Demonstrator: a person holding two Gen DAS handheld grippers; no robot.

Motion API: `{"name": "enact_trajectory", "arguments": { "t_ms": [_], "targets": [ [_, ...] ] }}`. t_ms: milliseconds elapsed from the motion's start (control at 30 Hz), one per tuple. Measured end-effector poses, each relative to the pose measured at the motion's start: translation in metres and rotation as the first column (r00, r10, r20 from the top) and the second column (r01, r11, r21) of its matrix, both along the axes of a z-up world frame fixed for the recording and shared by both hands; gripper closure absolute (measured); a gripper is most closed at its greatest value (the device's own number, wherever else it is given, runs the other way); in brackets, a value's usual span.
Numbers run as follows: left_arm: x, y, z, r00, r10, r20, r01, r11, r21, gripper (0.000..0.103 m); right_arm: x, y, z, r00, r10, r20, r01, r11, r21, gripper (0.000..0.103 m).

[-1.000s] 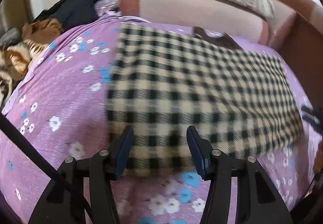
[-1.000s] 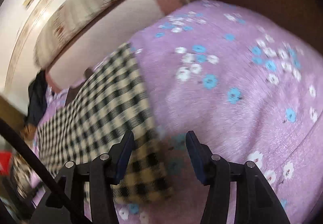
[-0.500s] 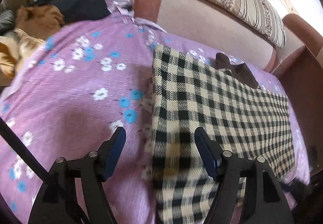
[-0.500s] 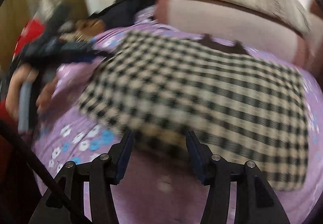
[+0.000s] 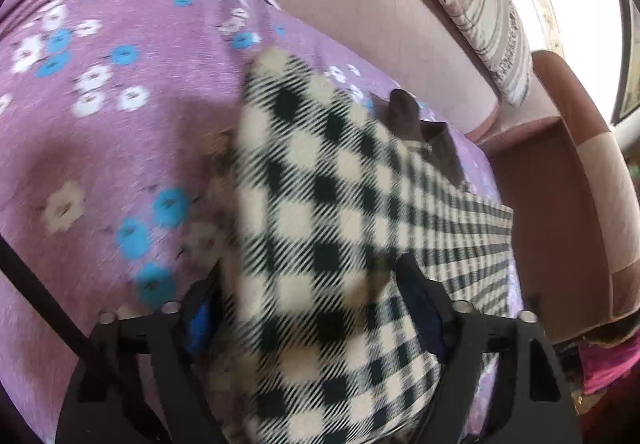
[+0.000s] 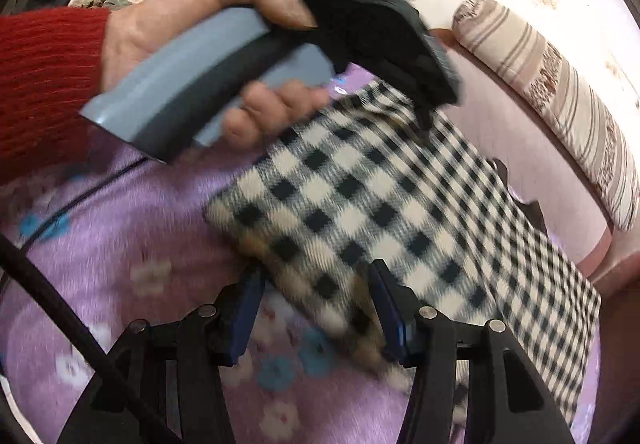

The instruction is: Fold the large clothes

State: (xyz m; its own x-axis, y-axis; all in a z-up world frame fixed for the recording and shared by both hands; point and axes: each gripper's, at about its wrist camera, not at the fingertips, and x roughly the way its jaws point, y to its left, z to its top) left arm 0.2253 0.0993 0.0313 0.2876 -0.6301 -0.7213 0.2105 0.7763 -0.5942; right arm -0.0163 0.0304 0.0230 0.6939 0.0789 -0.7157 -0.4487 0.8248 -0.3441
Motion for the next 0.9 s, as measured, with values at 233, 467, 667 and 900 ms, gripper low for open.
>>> {"name": "enact_trajectory", "arguments": {
  "t_ms": [233,467,667,900],
  "targets": [
    [0.030,-0.016,-0.001,0.997,-0.038,-0.067,0.035,0.999,-0.034,0.014,0.024,0.021,-0.006,1.000,0.023,-0.017,-0.023,0.999,-0.025,0.064],
    [0.027,-0.035,0.013,0.995,-0.068,-0.067,0.071,0.997,0.037,0.082,0.020,0.017,0.009,0.999,-0.005,0.040,0.006,1.000,-0.003,0.097],
    [0.015,-0.074,0.067,0.998,-0.055,-0.019,0.057,0.993,0.104,0.083,-0.001,-0.022,0.053,0.987,-0.079,0.142,0.069,0.995,0.078,0.098],
    [-0.004,-0.194,0.114,0.989,-0.139,0.051,0.130,0.979,0.155,0.084,-0.021,-0.126,0.104,0.944,-0.273,0.187,0.241,0.954,0.176,0.098]
  ]
}}
